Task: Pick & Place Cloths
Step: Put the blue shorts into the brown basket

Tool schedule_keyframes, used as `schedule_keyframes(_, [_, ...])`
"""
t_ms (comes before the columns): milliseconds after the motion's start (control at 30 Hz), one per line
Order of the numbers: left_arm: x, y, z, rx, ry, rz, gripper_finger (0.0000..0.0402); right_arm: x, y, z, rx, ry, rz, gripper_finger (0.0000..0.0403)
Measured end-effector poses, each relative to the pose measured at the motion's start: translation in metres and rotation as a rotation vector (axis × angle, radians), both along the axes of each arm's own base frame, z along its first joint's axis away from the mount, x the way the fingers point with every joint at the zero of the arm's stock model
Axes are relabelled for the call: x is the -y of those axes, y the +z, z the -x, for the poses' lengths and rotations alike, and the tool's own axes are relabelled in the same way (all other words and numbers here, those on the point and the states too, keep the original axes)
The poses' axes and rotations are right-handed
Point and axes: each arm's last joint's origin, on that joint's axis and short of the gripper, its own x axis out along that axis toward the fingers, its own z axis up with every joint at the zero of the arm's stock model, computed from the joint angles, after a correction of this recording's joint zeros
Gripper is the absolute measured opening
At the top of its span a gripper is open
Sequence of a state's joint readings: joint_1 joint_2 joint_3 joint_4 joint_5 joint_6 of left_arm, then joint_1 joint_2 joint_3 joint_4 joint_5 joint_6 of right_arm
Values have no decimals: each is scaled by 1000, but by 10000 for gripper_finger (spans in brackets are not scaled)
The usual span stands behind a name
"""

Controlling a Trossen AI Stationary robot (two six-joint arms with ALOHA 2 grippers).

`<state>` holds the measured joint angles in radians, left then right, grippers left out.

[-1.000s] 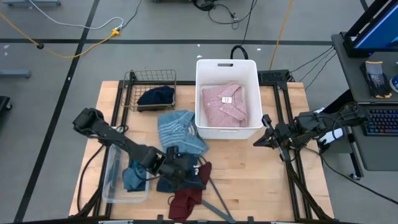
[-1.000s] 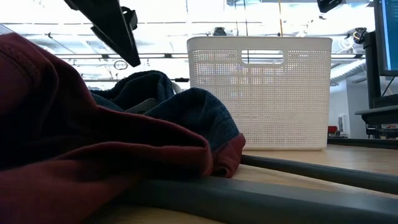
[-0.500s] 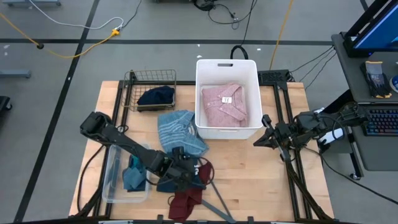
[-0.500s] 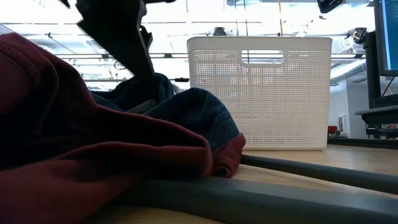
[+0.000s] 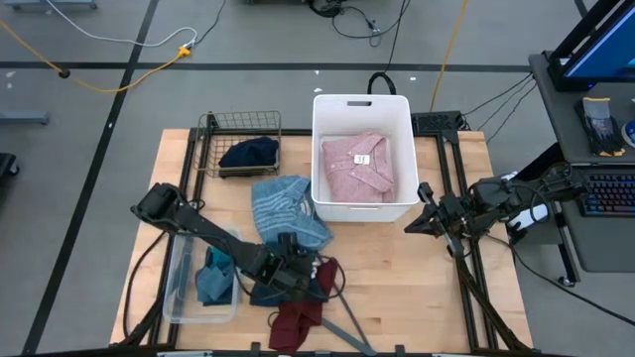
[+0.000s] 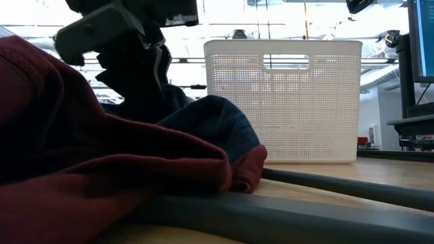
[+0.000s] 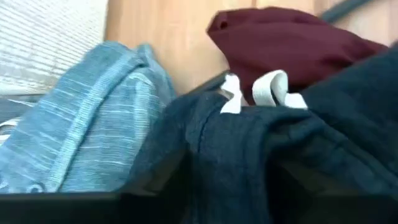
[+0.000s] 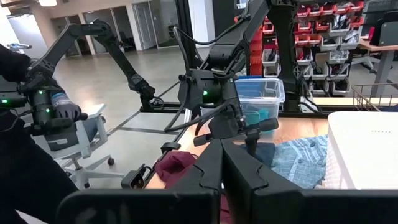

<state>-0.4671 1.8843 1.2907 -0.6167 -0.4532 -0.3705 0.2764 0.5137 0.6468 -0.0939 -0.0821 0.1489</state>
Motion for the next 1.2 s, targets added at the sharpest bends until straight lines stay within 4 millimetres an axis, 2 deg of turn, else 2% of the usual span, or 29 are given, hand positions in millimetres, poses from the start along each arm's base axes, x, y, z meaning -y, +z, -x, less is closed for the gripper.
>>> schedule_keyframes(167, [-2,5,0,5,-4,30,43,0,0,0,-2,-1,-4,0])
schedule_keyframes(233, [-3,13,-3,20,-3,59,15,0,0,0,-1,-1,-4,0])
schedule_keyframes(433, [-4,55,-3,-11,-67,42,9,0,0,0,0,-1,-4,0])
schedule_keyframes(667, [-12,129,12,-27,-52,-72,5,0,1,0,6,1,-6,0])
schedule_keyframes(833, [-13,195,37,183,-20,-105,4,0,0,0,2,1,-5,0])
schedule_keyframes(1000, [-13,252,70,424,2,-128,4,0,0,0,3,2,2,0])
schedule_keyframes(1200, [-17,305,112,684,-38,-83,4,0,0,0,0,2,9,0])
